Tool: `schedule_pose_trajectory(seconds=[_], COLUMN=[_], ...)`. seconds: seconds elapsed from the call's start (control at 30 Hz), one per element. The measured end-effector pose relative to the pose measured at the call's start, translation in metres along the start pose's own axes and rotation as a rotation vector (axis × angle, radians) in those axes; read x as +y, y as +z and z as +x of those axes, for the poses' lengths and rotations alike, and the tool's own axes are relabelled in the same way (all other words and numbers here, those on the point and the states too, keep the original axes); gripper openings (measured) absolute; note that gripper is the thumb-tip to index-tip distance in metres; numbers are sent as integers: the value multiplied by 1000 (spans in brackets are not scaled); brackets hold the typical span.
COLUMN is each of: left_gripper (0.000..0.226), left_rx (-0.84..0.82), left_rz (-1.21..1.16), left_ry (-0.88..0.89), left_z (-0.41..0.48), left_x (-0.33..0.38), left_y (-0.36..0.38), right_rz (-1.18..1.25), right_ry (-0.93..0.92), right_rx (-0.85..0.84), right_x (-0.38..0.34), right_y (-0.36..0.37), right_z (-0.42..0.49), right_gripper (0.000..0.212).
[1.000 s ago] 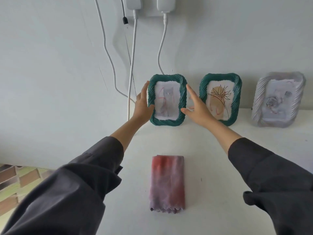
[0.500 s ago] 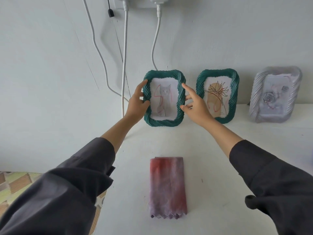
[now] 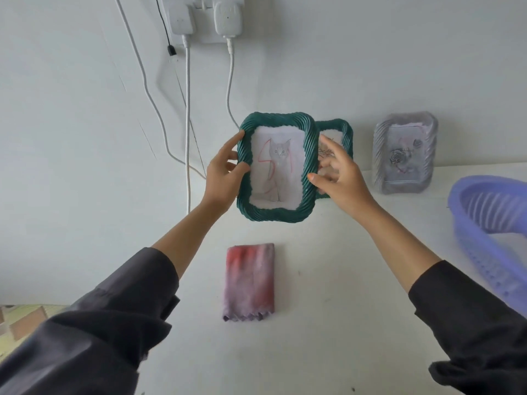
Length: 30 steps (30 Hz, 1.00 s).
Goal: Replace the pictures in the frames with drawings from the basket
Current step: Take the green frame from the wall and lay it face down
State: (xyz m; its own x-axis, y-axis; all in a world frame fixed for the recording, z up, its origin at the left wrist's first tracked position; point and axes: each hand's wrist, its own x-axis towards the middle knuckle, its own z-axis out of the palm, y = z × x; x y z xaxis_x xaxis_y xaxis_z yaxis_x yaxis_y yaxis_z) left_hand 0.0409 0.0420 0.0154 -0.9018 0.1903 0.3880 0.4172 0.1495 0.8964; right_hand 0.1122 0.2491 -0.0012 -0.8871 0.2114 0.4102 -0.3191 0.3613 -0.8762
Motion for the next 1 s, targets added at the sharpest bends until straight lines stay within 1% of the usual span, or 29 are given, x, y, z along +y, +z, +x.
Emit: schedule_pose_trajectory(seconds=[0.1, 0.17, 0.23, 0.37, 0.53, 0.63, 0.77, 0.83, 0.93, 1.0], left_gripper=[58, 57, 57, 52, 52, 49, 43, 39, 34, 37], left_rx=[-14, -31, -54, -127, -224, -262, -176, -191, -212, -201], left_rz=[-61, -77, -91, -79, -84, -51, -95, -186, -347, -374], left_ry=[-16, -38, -68, -144, -302, -362, -328, -344, -436, -494], left_z=[-23, -38, -53, -79, -107, -113, -115, -115, -117, -119], left_x=[11, 18, 22, 29, 37, 47, 70, 85, 98, 97], left_y=[21, 37, 55, 91, 122, 134, 145, 150, 158, 163], right_rz=[68, 78, 91, 140, 96, -48, -409, -574, -737, -794], right_ry=[107, 144, 168, 200, 208, 158, 66, 23, 18, 48], right_rx=[25, 23, 13, 20, 87, 93, 62, -36, -209, -281], right_x=[-9, -13, -17, -20, -32, -50, -70, -74, -69, -62], right_y=[-29, -50, -70, -104, -129, -135, -132, -125, -107, -96], right_z=[-23, -38, -53, -79, -101, -104, -100, -97, -95, -97], right_gripper=[65, 56, 52, 48, 48, 47, 48, 44, 22, 21])
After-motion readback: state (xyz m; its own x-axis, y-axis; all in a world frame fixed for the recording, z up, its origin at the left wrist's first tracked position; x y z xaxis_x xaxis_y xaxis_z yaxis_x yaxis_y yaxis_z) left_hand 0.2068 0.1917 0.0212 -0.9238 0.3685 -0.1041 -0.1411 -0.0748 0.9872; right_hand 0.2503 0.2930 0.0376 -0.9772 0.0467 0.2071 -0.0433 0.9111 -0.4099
